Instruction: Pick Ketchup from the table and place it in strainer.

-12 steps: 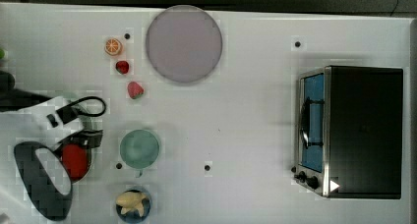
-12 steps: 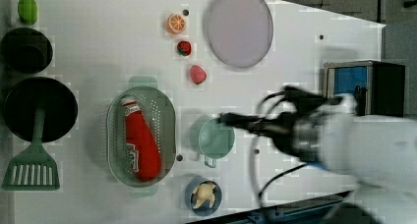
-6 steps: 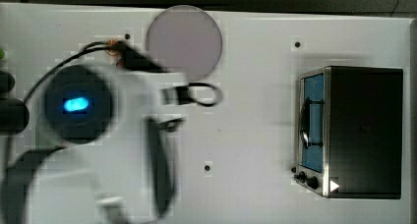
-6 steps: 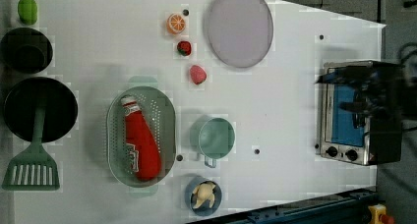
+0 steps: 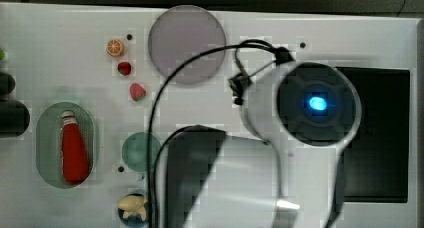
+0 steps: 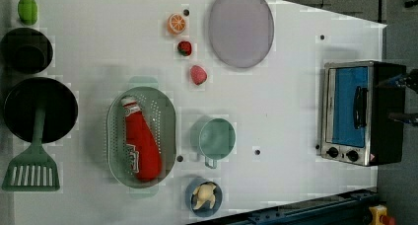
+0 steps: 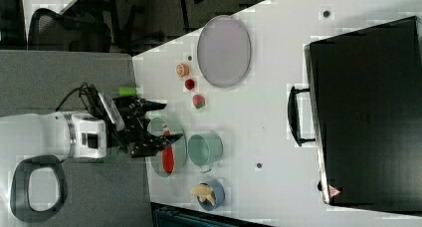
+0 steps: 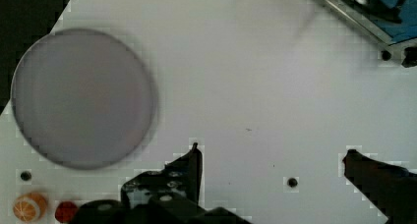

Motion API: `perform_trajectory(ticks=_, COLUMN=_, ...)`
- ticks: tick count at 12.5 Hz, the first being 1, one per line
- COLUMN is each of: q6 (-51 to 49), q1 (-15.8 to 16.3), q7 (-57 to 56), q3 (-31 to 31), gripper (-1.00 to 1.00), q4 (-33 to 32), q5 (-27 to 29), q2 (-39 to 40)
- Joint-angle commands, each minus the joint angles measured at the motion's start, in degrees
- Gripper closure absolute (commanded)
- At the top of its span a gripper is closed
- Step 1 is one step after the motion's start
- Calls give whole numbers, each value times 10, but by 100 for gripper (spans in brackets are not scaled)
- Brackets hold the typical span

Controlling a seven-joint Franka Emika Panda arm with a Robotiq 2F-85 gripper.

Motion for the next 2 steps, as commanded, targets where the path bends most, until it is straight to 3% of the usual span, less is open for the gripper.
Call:
perform_trajectory(ticks=1, q6=-23, q1=15, q7=10, q3=27, gripper=-100, q4=37, q5=7, q2=-12)
perform_trajectory(ticks=2, q6=-33, q1=16, q7=10, q3=32, gripper=-100, q4=43, q5=7, q2=-9)
